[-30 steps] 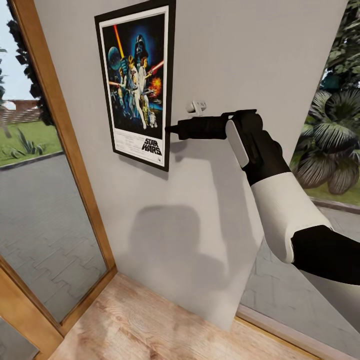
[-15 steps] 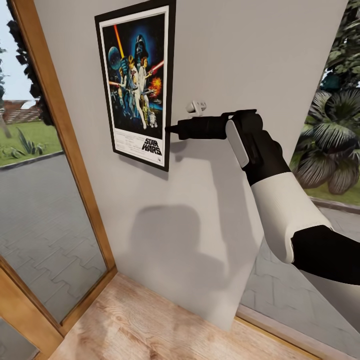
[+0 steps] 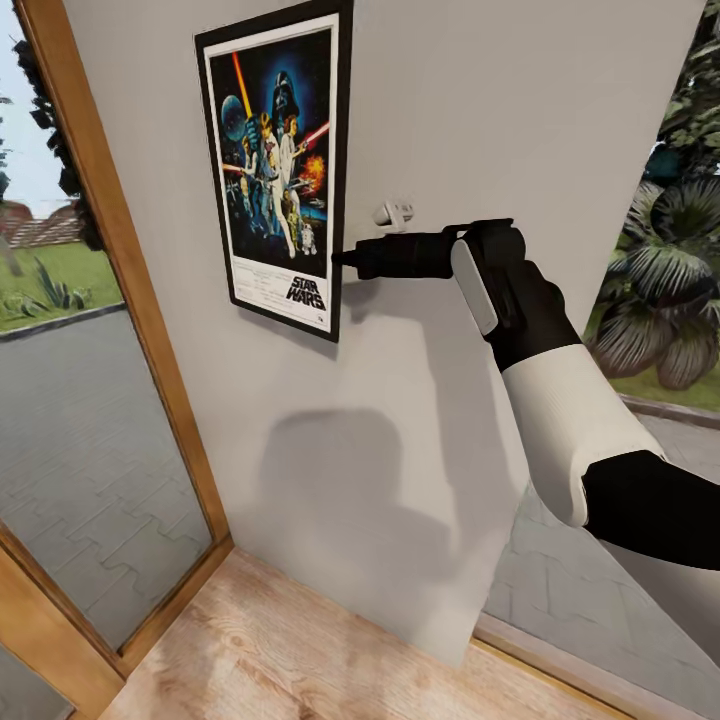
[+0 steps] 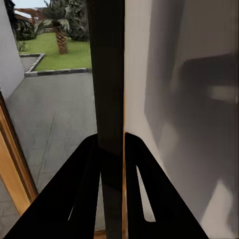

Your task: Pick up the poster from the kitchen countertop and hang it on one of the wall nails in the kitchen.

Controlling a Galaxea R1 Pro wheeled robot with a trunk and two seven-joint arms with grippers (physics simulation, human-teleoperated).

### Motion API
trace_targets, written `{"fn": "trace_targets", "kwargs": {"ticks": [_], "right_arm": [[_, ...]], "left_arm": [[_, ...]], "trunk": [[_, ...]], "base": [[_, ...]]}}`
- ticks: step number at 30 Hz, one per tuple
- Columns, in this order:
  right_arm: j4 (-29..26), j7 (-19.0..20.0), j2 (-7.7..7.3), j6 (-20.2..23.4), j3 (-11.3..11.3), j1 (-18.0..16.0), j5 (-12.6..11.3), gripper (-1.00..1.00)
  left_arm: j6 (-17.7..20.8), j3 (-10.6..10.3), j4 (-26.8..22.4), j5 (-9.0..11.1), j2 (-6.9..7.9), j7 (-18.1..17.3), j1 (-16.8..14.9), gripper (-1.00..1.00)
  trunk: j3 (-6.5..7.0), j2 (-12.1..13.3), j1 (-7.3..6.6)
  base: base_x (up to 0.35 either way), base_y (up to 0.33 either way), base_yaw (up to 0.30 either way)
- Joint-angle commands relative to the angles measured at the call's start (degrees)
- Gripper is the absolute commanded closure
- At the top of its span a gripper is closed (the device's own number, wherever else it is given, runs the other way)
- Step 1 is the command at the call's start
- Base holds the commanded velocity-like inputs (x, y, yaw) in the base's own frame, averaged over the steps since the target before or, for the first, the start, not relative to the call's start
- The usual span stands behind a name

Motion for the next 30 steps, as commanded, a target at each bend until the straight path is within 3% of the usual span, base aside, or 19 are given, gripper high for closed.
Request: {"fn": "trace_targets", "kwargs": {"ticks": [1, 30], "right_arm": [[0.0, -1.11, 0.0, 0.48, 0.02, -0.06, -0.63, 1.0], [2.02, -1.39, 0.0, 0.4, 0.07, -0.05, -0.98, 1.0]], "left_arm": [[-0.04, 0.25, -0.06, 0.01, -0.03, -0.45, -0.01, -1.0], [-0.05, 0.28, -0.17, 0.01, -0.03, -0.45, -0.01, -1.0]], "trunk": [[-0.11, -0.12, 0.05], [-0.11, -0.12, 0.05]], "base": [[0.103, 0.0, 0.0], [0.006, 0.0, 0.0]]}}
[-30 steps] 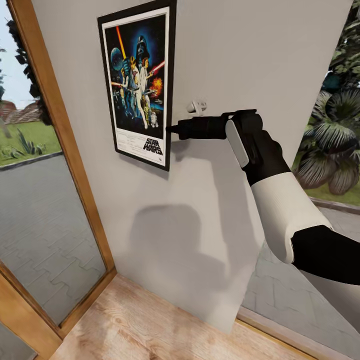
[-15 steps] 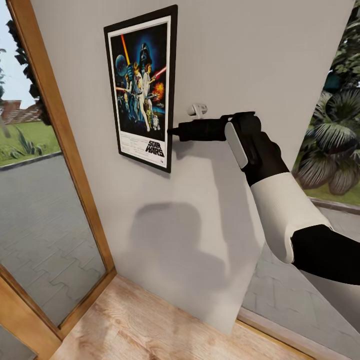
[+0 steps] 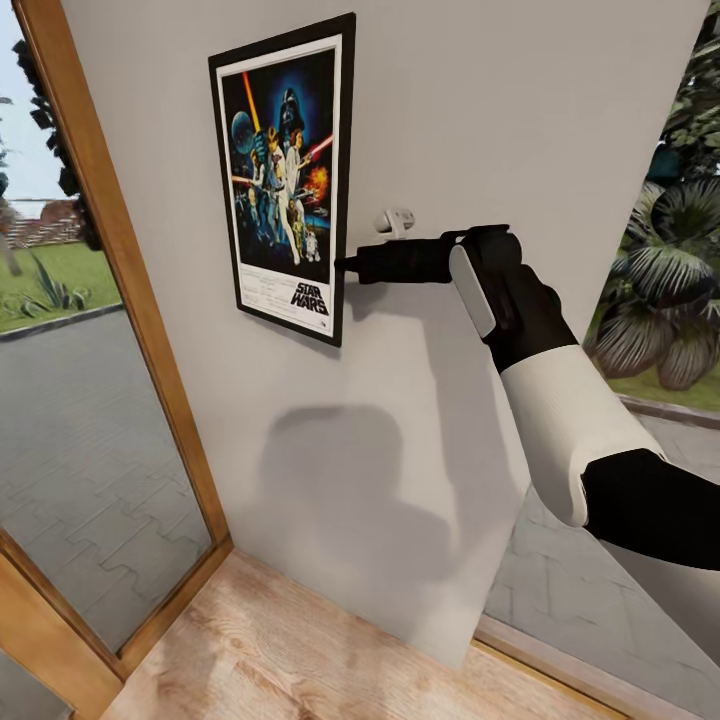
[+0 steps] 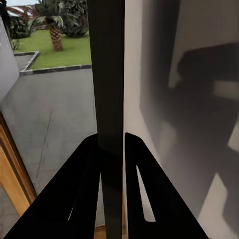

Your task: Pick up the poster from the kitchen countertop and hang it on one of the wall nails in the kitchen.

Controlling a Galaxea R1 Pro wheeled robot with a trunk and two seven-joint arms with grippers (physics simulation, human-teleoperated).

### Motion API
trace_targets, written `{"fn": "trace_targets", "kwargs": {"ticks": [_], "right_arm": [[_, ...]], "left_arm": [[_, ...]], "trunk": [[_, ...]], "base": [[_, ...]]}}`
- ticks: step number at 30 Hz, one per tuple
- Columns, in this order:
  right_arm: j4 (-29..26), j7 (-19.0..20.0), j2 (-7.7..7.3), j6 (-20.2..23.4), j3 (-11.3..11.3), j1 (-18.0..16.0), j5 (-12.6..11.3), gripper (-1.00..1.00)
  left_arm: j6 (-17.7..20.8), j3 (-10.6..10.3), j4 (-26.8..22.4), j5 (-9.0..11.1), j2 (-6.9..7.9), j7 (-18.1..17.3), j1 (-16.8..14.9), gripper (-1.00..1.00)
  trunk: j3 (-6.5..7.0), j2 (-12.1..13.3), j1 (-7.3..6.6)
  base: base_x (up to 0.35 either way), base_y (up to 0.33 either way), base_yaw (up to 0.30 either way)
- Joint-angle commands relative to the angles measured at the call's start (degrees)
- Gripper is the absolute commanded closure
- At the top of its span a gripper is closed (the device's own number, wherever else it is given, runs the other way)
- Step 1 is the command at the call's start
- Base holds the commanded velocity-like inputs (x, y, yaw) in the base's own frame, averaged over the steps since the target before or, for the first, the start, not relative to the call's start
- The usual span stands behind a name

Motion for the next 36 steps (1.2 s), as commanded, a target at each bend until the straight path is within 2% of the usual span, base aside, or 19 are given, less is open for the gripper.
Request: {"fn": "trace_targets", "kwargs": {"ticks": [1, 12, 17, 23, 36], "right_arm": [[0.01, -0.08, 0.0, 0.47, 0.02, -0.07, -0.59, 1.0], [0.01, 0.02, 0.04, 0.32, 0.04, 0.02, -0.62, 1.0], [0.67, -0.03, 0.03, -2.3, 0.07, 0.83, -0.63, 1.0], [2.08, -0.05, 0.01, -3.25, 0.12, 1.11, -0.7, 1.0], [2.72, 0.02, 0.08, -3.56, 0.18, 1.23, -0.71, 1.0]], "left_arm": [[-0.05, 0.23, -0.06, 0.01, -0.03, -0.45, -0.01, -1.0], [-0.05, 0.23, -0.06, 0.01, -0.03, -0.45, -0.02, -1.0], [-0.05, 0.23, -0.07, 0.01, -0.03, -0.45, -0.01, -1.0], [-0.05, 0.23, -0.07, 0.01, -0.03, -0.44, 0.0, -1.0], [-0.05, 0.23, -0.12, 0.01, -0.03, -0.45, -0.03, -1.0]], "trunk": [[-0.11, -0.12, 0.04], [-0.11, -0.12, 0.04], [-0.11, -0.12, 0.04], [-0.11, -0.12, 0.04], [-0.11, -0.12, 0.04]], "base": [[0.0, 0.0, 0.0], [0.0, 0.0, 0.0], [0.0, 0.0, 0.0], [0.0, 0.0, 0.0], [0.0, 0.0, 0.0]]}}
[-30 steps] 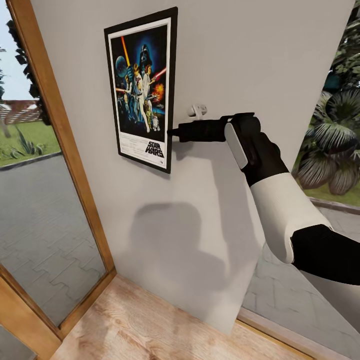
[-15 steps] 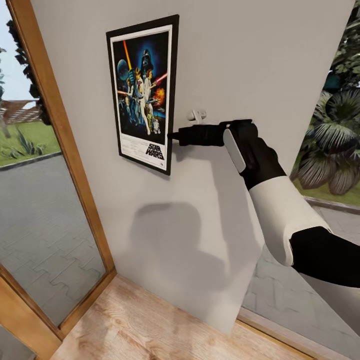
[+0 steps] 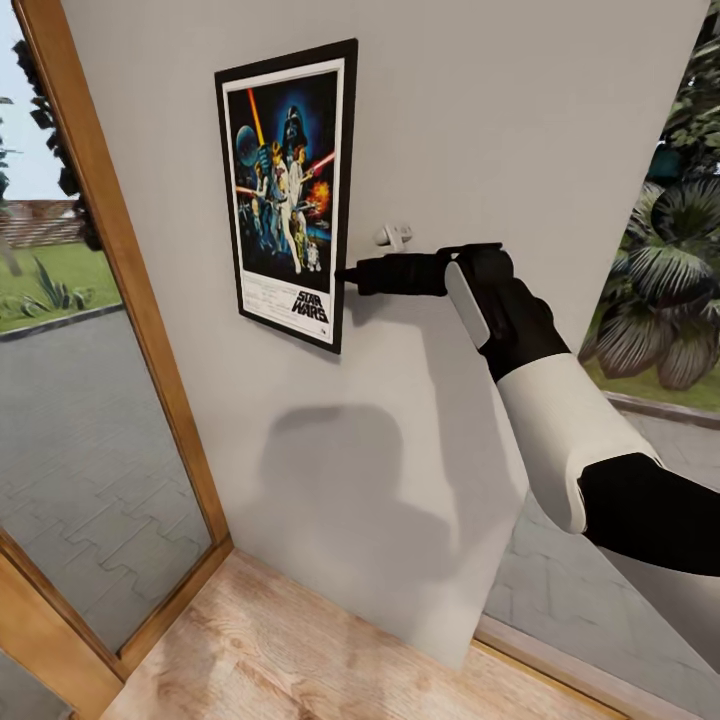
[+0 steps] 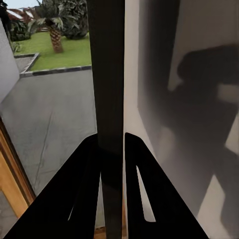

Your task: Pick up the poster from the kitchen countertop and hang it on one of the wall nails in the kitchen.

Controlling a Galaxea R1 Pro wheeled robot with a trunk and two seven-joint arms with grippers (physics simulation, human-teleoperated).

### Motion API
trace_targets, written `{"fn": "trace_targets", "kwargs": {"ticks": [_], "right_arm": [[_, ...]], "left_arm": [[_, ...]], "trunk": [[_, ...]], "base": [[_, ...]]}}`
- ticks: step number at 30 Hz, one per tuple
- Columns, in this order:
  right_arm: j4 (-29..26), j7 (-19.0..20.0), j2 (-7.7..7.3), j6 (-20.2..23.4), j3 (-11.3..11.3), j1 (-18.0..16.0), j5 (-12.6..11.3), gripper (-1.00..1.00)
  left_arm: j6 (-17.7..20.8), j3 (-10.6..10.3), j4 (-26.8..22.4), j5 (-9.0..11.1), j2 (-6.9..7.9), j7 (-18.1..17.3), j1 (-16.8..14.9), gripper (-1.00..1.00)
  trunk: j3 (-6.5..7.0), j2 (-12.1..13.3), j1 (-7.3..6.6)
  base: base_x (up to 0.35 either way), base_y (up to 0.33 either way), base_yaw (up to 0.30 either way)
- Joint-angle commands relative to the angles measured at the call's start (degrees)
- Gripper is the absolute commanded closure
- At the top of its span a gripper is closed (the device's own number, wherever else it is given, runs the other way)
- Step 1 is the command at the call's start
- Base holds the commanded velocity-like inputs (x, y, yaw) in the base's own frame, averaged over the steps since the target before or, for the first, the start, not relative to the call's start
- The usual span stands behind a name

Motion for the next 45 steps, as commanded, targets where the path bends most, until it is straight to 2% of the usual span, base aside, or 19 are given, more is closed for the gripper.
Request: {"fn": "trace_targets", "kwargs": {"ticks": [1, 30, 36, 45], "right_arm": [[0.04, -0.05, 0.01, 0.47, 0.02, -0.06, -0.58, 1.0], [0.21, 0.12, 0.01, 0.38, 0.3, 0.03, -0.64, 1.0], [0.55, 0.12, 0.01, -1.56, 0.31, 0.33, -0.61, 1.0], [0.96, 0.12, 0.01, -2.05, 0.31, 0.75, -0.6, 1.0]], "left_arm": [[-0.05, 0.24, -0.06, 0.01, -0.03, -0.45, -0.01, -1.0], [-0.05, 0.23, -0.06, 0.01, -0.03, -0.45, -0.01, -1.0], [-0.02, 0.18, 0.02, 0.01, -0.03, -0.45, -0.01, -1.0], [-0.05, 0.2, 0.03, 0.01, -0.03, -0.45, 0.0, -1.0]], "trunk": [[-0.11, -0.12, 0.04], [-0.11, -0.12, 0.04], [-0.11, -0.12, 0.04], [-0.11, -0.12, 0.04]], "base": [[0.0, 0.0, 0.0], [0.0, 0.011, 0.0], [0.0, 0.122, 0.0], [0.0, 0.015, 0.0]]}}
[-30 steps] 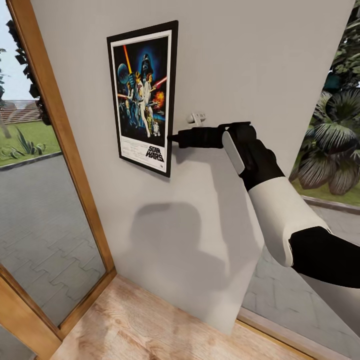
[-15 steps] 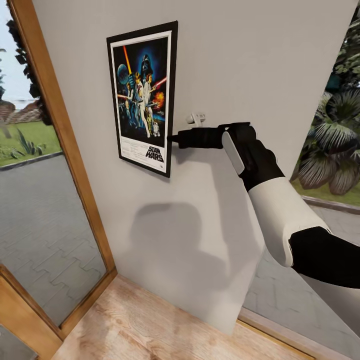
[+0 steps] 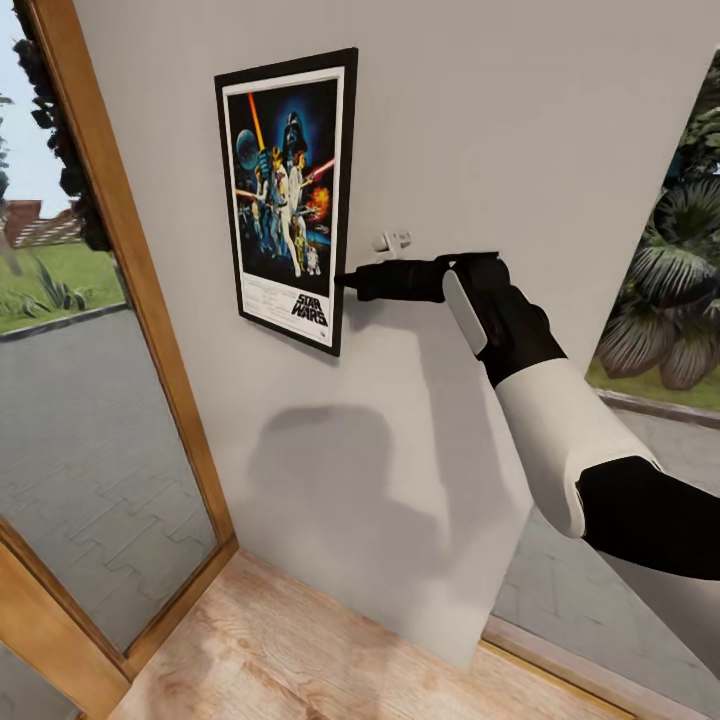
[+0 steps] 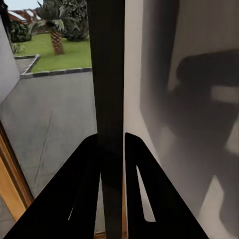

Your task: Pick up the poster from the kitchen countertop and hang it on one of the wall nails in the kitchen.

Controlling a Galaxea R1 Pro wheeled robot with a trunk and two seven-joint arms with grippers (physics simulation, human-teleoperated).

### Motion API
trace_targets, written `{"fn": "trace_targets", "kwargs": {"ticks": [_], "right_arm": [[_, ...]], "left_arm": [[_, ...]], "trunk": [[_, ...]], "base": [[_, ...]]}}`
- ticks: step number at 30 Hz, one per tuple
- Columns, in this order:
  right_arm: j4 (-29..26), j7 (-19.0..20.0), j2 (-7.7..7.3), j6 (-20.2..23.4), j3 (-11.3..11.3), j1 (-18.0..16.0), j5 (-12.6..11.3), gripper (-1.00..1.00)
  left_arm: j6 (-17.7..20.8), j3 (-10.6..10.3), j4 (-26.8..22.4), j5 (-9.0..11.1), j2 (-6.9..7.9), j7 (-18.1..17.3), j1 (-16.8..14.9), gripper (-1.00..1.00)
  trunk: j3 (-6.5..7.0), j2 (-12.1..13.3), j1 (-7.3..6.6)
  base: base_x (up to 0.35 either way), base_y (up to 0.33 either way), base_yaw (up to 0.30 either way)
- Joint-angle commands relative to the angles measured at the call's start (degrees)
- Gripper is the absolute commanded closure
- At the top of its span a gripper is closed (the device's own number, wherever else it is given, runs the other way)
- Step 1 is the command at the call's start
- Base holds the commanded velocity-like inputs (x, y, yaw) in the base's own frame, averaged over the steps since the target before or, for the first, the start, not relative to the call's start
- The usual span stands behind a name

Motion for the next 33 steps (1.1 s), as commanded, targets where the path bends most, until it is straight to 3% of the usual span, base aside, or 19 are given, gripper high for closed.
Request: {"fn": "trace_targets", "kwargs": {"ticks": [1, 33], "right_arm": [[0.01, -0.05, 0.0, 0.47, 0.01, 0.0, -0.58, 1.0], [-0.15, -0.05, 0.0, 0.37, 0.01, 0.27, -0.65, 1.0]], "left_arm": [[-0.05, 0.23, -0.06, 0.01, -0.03, -0.45, -0.01, -1.0], [-0.05, 0.27, 0.03, 0.01, -0.03, -0.45, -0.03, -1.0]], "trunk": [[-0.11, -0.12, 0.04], [-0.11, -0.12, 0.04]], "base": [[0.0, 0.002, 0.0], [0.019, 0.02, 0.0]]}}
